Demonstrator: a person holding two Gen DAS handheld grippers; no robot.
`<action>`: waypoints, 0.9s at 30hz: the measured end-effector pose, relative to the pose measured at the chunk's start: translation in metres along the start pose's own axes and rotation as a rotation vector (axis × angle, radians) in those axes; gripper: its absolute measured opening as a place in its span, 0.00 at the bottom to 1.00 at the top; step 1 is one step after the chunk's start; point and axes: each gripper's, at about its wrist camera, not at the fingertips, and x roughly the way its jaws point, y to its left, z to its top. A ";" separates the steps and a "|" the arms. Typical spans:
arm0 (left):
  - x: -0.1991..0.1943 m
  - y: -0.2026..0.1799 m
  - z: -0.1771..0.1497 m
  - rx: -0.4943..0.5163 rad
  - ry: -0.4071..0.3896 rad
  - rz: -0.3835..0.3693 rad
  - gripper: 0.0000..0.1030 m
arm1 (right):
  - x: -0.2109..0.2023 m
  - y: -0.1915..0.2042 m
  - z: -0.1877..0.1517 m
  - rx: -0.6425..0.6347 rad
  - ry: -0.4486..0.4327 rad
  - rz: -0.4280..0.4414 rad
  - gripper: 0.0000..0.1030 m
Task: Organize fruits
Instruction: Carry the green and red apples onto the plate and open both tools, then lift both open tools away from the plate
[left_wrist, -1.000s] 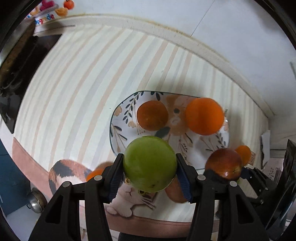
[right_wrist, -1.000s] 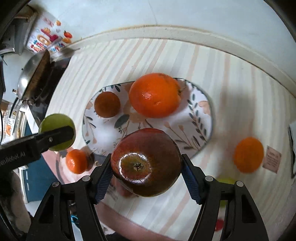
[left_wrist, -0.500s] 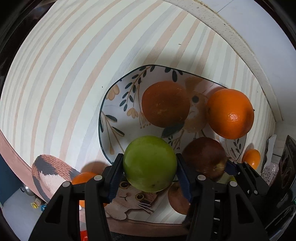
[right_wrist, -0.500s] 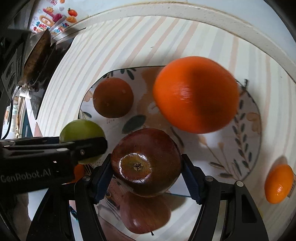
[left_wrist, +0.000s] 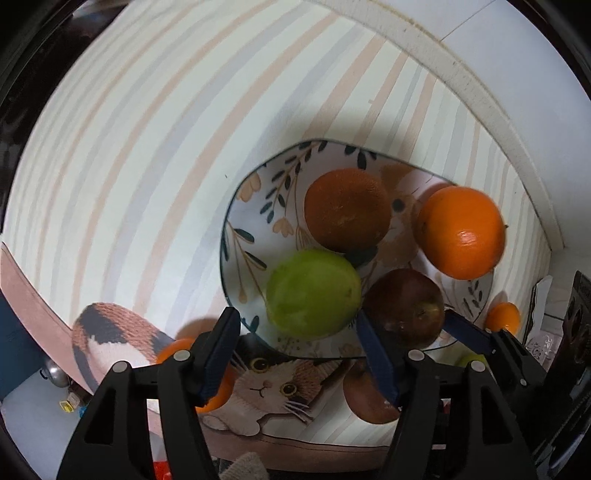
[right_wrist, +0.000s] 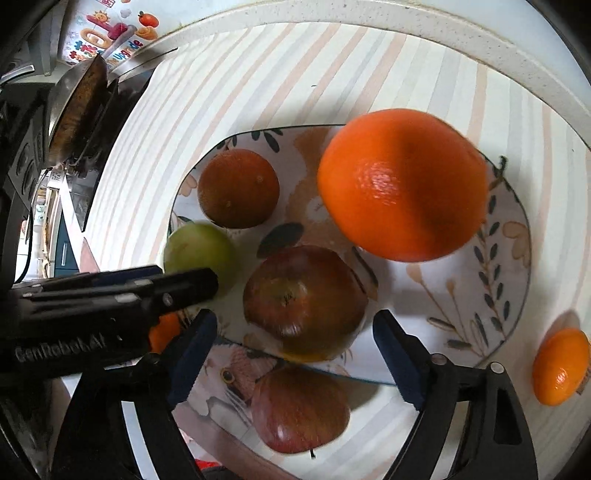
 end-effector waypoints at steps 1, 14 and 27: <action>-0.005 0.000 -0.002 0.001 -0.010 0.002 0.65 | -0.005 0.001 -0.002 0.000 -0.007 -0.008 0.89; -0.068 0.005 -0.051 0.052 -0.239 0.156 0.73 | -0.077 -0.006 -0.032 0.038 -0.129 -0.150 0.92; -0.118 -0.005 -0.110 0.075 -0.384 0.151 0.73 | -0.148 0.016 -0.085 0.024 -0.274 -0.173 0.92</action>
